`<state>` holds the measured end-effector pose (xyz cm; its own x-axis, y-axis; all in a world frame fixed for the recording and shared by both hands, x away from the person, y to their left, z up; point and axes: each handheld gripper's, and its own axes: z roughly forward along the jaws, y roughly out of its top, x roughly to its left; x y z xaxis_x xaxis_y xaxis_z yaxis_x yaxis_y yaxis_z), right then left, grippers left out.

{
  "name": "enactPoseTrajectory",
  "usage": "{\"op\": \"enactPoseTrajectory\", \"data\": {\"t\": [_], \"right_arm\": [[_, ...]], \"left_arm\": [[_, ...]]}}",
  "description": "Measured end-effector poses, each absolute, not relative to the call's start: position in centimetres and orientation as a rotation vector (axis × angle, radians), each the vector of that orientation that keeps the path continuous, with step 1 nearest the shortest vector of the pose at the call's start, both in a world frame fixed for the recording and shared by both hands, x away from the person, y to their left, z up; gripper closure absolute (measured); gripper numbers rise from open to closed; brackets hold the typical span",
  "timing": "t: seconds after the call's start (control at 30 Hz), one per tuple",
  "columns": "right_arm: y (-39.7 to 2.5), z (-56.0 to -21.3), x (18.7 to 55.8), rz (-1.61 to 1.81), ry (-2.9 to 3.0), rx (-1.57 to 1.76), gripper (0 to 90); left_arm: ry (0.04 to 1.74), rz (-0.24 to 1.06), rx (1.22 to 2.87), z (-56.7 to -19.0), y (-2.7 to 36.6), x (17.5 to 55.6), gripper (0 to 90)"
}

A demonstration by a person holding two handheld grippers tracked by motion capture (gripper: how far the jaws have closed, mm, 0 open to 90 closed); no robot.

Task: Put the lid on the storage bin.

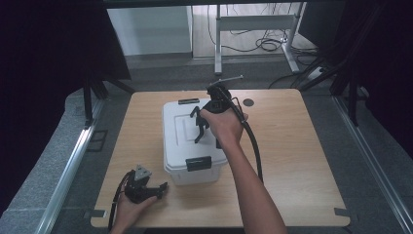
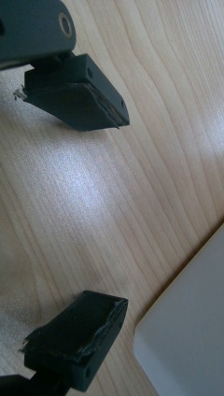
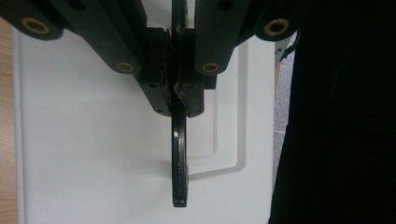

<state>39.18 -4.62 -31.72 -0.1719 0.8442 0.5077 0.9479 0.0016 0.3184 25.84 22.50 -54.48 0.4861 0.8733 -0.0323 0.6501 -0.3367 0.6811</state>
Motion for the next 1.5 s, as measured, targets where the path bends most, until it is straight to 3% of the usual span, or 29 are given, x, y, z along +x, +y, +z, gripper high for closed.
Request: {"op": "enactPoseTrajectory", "data": {"t": [1.23, 1.33, 1.5], "right_arm": [[-3.6, -36.1, 40.6, -0.847, -2.040, -1.933, 84.2], [-3.7, -36.0, 40.5, -0.864, -2.078, -1.903, 78.4], [-4.4, -35.0, 40.0, -1.034, -2.213, -1.805, 55.1]], "left_arm": [[1.246, 0.451, 2.099, -54.5, 22.5, 25.9, 12.0], [1.246, 0.451, 2.099, -54.5, 22.5, 25.9, 12.0], [1.246, 0.452, 2.099, -54.5, 22.5, 25.9, 12.0]]}}
